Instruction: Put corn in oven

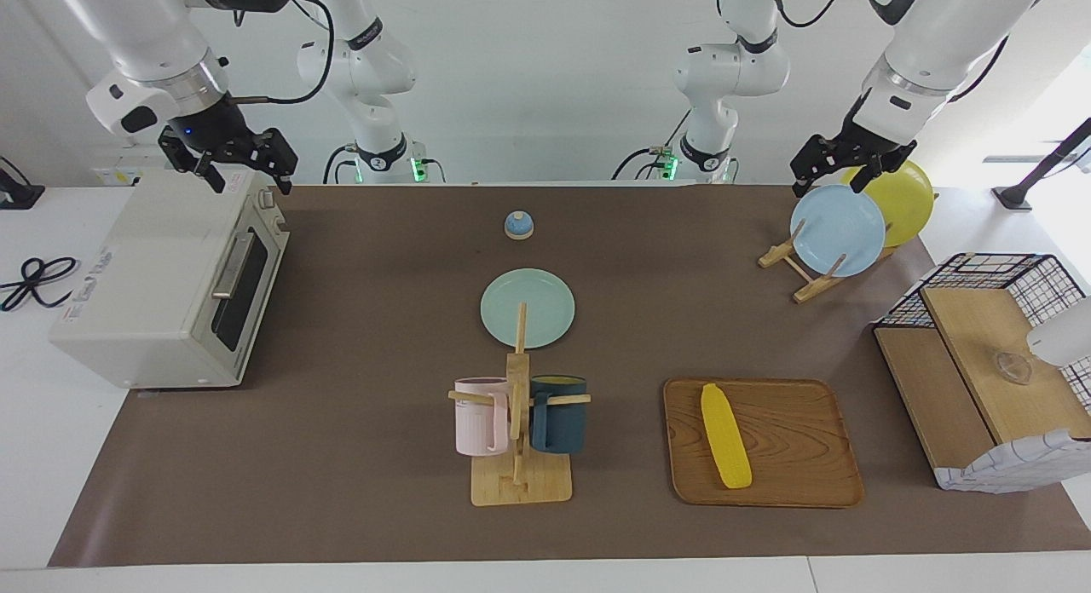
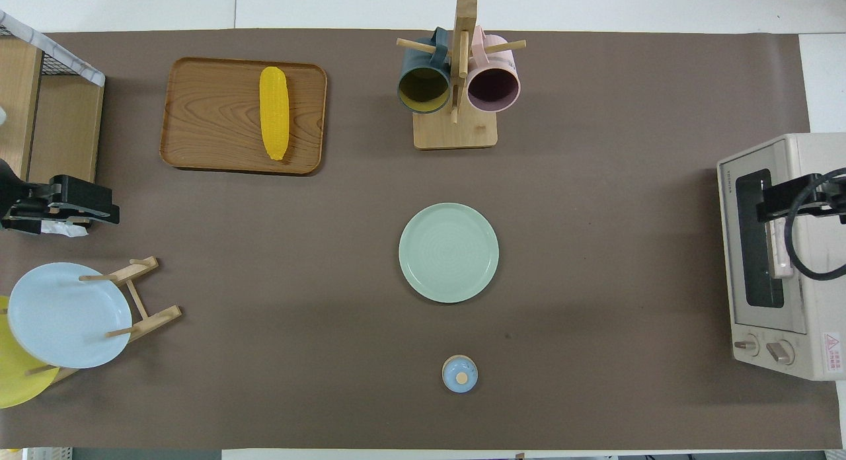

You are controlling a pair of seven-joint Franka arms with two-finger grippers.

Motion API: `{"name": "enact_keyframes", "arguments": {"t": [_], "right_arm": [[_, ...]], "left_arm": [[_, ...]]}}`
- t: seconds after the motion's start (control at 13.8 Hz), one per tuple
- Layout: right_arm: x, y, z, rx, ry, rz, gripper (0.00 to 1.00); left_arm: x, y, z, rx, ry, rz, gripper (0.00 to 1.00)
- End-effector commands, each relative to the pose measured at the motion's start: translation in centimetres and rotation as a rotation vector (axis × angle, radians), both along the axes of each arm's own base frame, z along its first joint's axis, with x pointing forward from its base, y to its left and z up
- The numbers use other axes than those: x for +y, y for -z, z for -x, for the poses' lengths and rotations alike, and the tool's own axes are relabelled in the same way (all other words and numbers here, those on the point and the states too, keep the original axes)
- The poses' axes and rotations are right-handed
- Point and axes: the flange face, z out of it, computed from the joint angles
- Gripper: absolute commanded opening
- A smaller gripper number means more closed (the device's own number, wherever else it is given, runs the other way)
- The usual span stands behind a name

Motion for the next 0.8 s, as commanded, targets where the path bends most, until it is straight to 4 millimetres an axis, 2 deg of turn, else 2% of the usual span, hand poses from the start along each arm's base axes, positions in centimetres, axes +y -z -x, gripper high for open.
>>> {"name": "enact_keyframes", "arguments": {"t": [0.0, 0.72], "right_arm": [[0.09, -0.3, 0.0, -0.017, -0.012, -0.013, 1.0], [0.73, -0.37, 0.29, -0.013, -0.003, -0.03, 1.0]], "left_arm": [[0.19, -0.42, 0.07, 0.0, -0.011, 0.007, 1.0], [0.45, -0.35, 0.25, -0.002, -0.018, 0.007, 1.0]]}}
